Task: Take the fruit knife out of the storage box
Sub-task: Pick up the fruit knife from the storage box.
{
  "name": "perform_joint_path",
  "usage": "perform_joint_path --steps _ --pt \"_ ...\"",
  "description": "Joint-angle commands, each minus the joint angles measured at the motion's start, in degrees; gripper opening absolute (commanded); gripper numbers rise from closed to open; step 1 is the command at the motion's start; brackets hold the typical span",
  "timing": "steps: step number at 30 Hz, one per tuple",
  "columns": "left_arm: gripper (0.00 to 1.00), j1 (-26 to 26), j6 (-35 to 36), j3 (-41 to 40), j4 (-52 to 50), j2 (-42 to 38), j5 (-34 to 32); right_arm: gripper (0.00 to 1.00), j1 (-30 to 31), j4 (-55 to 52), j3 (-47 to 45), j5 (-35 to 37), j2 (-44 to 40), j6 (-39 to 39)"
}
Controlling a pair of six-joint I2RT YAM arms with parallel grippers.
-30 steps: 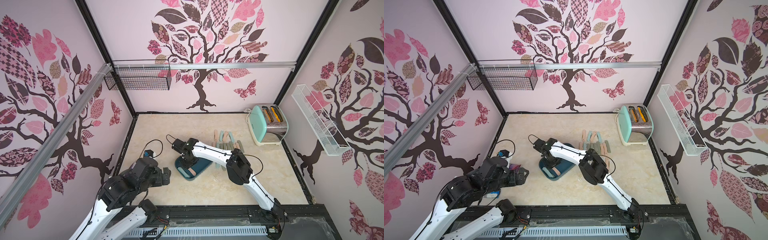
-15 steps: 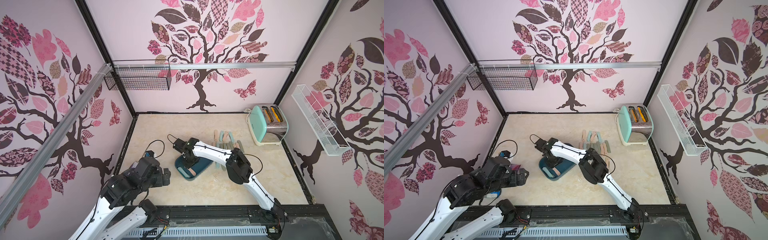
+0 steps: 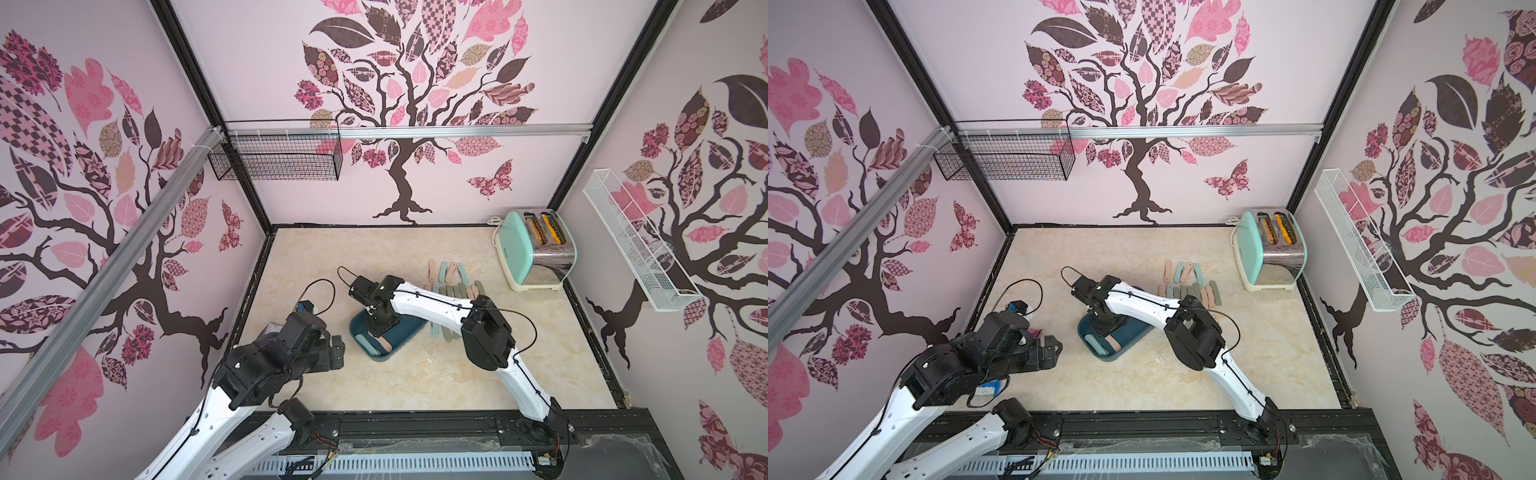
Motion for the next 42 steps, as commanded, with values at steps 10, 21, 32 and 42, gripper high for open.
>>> perform_joint_path --steps 10,21,32,42 --pt "0.98 0.18 0.24 -1.07 1.42 0.2 0.92 0.51 0.47 -0.9 -0.42 -5.15 2.84 -1.32" --pt "0.98 0.21 0.85 -0.78 1.66 1.13 1.03 0.37 -0.01 -3.7 -0.91 3.54 7.32 0.38" --pt "0.98 0.16 3.6 0.73 4.64 5.44 1.97 0.1 -3.78 -5.34 4.21 3.39 6.16 0.78" --pt "0.98 0.21 8.94 4.38 12.77 19.56 7.69 0.1 -8.9 -8.77 9.71 2.71 -0.51 1.64"
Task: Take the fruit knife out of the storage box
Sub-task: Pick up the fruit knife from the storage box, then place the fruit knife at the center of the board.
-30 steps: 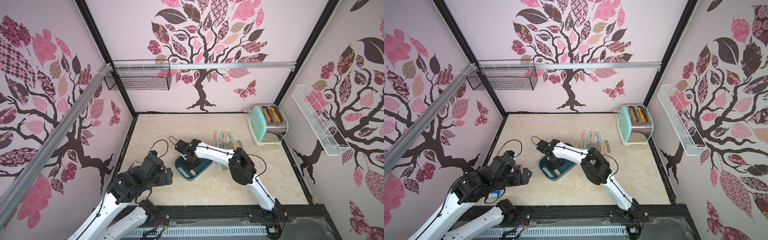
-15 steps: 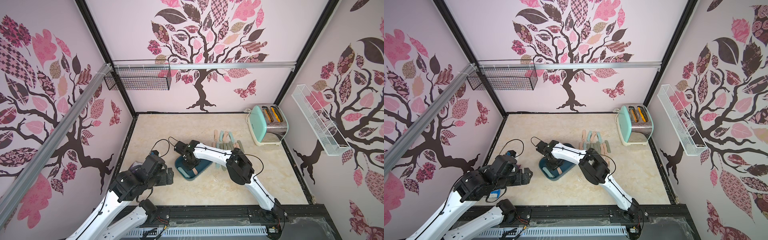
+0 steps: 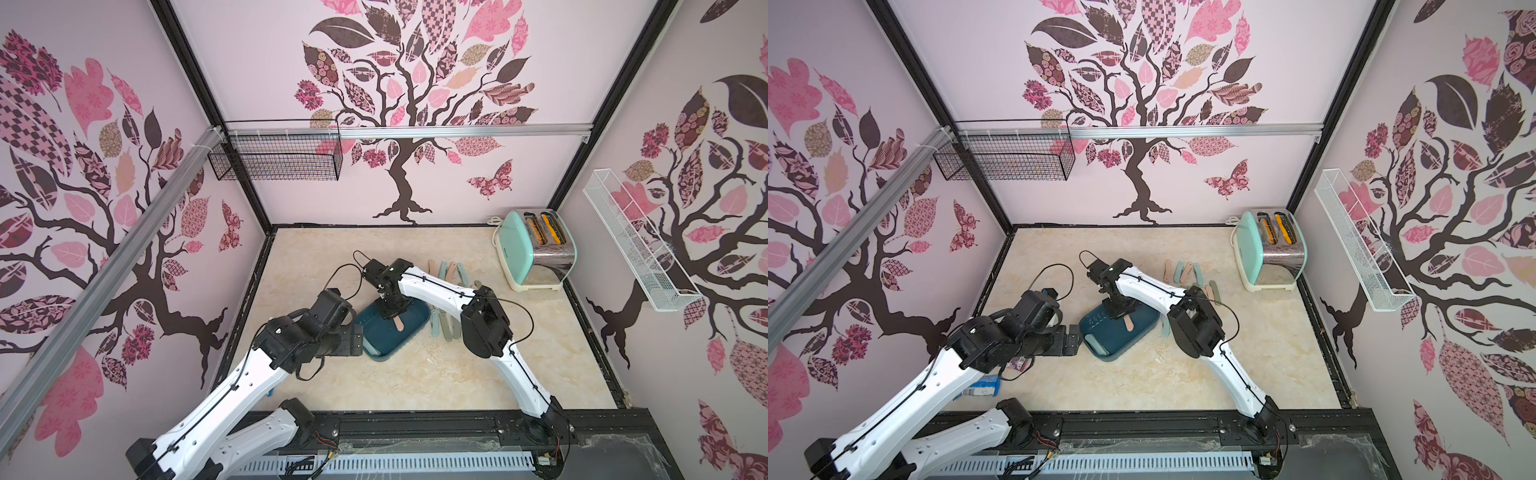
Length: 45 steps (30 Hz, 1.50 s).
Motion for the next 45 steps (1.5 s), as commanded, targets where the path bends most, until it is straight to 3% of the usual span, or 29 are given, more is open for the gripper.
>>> perform_joint_path --steps 1,9,22,29,45 --pt "0.98 0.21 3.31 2.21 5.62 5.36 4.17 0.1 -1.38 -2.64 1.64 0.62 -5.8 0.98" --pt "0.98 -0.86 7.49 11.28 12.25 20.75 10.11 0.11 -7.59 0.46 -11.75 1.84 -18.45 3.26" --pt "0.98 -7.13 8.8 30.95 16.84 44.42 17.09 0.12 -27.6 3.82 -40.89 7.74 -35.16 4.55" --pt "0.98 -8.59 8.14 28.85 18.55 44.06 17.84 0.12 -35.19 7.21 -51.49 9.03 -37.3 1.92" --pt "0.98 -7.96 7.74 23.86 17.76 39.61 16.04 0.13 -35.12 6.53 -48.85 5.87 -29.38 1.66"
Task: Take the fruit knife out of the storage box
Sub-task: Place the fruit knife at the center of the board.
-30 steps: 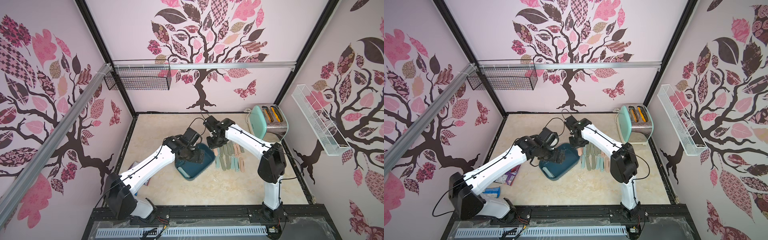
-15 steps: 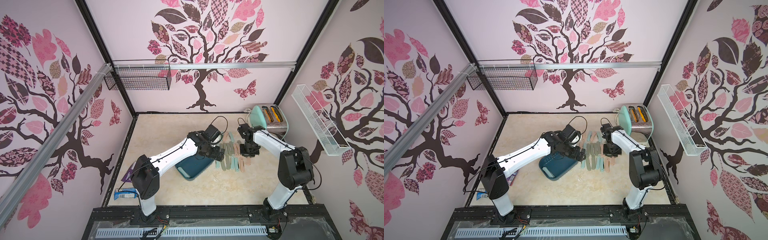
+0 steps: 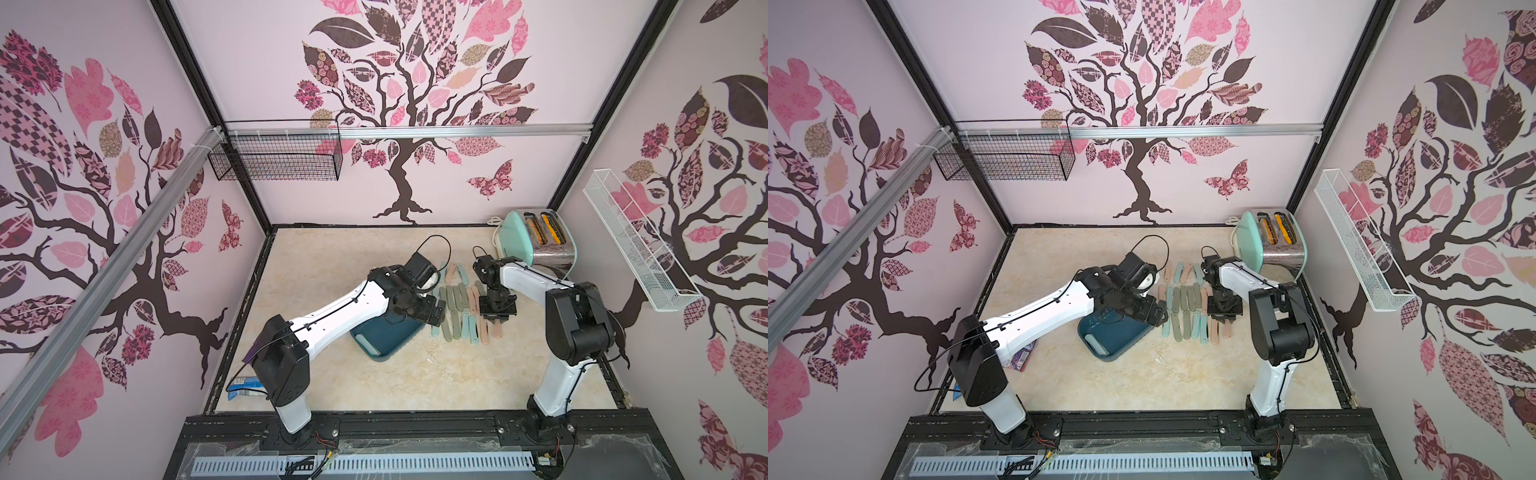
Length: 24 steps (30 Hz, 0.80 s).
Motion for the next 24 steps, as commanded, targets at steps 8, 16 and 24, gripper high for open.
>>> perform_joint_path --steps 8,16,24 --pt "0.98 3.29 -2.17 -5.34 -1.23 -5.46 0.68 0.49 0.21 -2.86 5.44 -0.98 -1.9 -1.01" --pt "0.98 9.69 -4.08 -10.79 -5.04 -15.53 -3.4 0.51 9.44 -7.06 18.42 -7.52 -3.21 -2.69" --pt "0.98 10.68 -7.94 -17.14 -12.5 -30.89 -10.71 0.5 28.54 -3.29 29.37 -13.66 5.93 -1.13"
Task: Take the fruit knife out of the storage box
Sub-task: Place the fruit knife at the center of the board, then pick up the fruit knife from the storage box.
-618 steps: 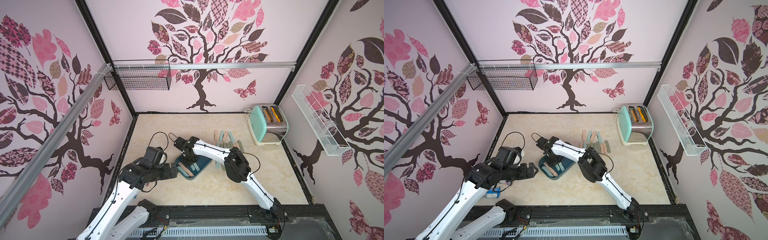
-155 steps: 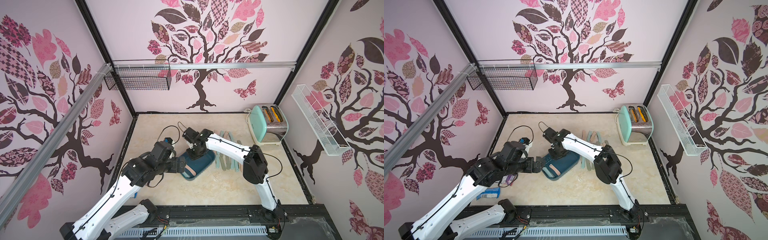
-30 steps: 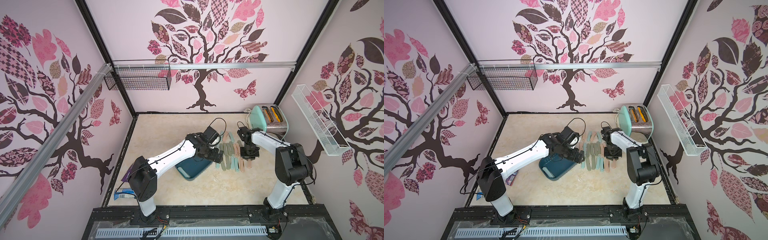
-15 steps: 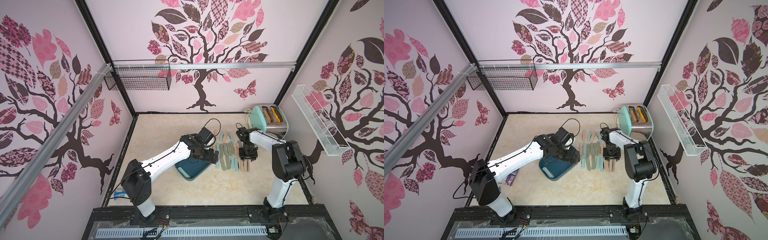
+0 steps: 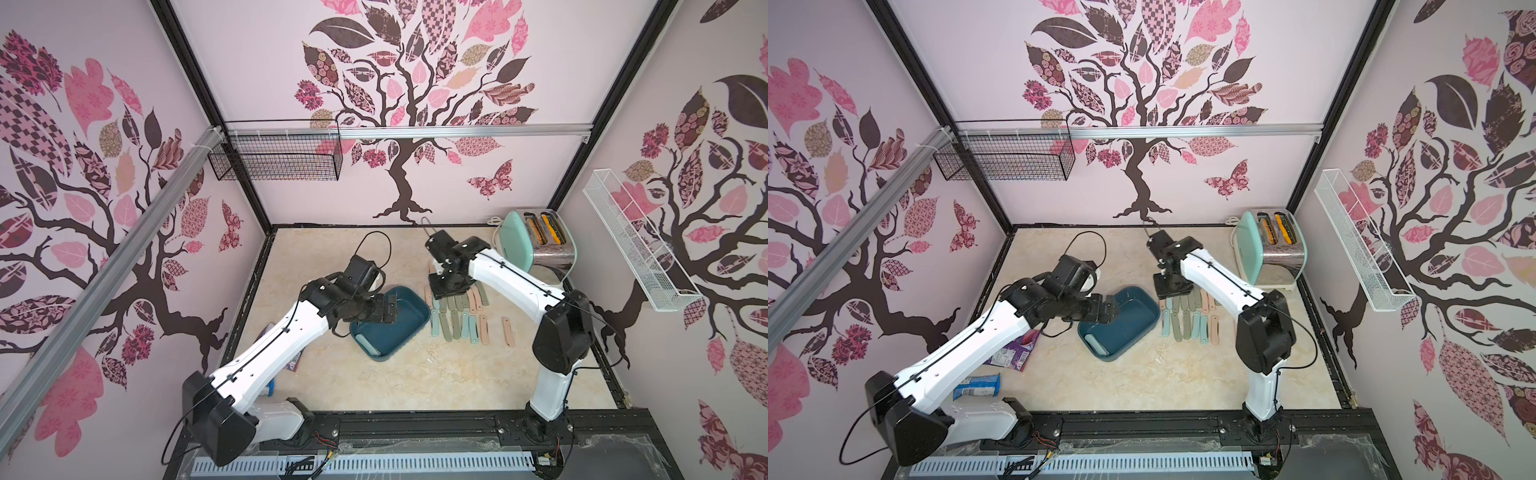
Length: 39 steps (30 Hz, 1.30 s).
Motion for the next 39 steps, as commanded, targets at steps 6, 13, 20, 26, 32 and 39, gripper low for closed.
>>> perform_joint_path --steps 6,13,20,26,32,39 --pt "0.98 0.1 -6.8 -4.4 -14.88 -18.33 -10.25 0.5 14.13 3.26 11.06 -6.76 12.7 0.04" --pt "0.98 0.08 -10.45 -3.36 -26.14 -27.62 -14.36 0.5 17.92 5.79 17.35 -9.65 21.88 0.74" --pt "0.98 0.04 -11.07 -2.7 -28.51 -27.73 -14.47 0.5 18.92 10.63 16.07 -11.99 23.93 0.41" --pt "0.98 0.05 -10.13 -1.88 -28.61 -26.17 -14.04 0.5 19.66 10.93 17.49 -11.9 28.79 0.8" --pt "0.98 0.09 -8.46 -1.25 -29.45 -25.28 -13.84 0.5 19.86 9.71 17.9 -4.11 30.98 1.98" --pt "0.98 0.09 -8.02 -2.33 -28.15 -25.01 -13.33 0.28 19.77 9.97 14.65 -0.78 30.51 2.69"
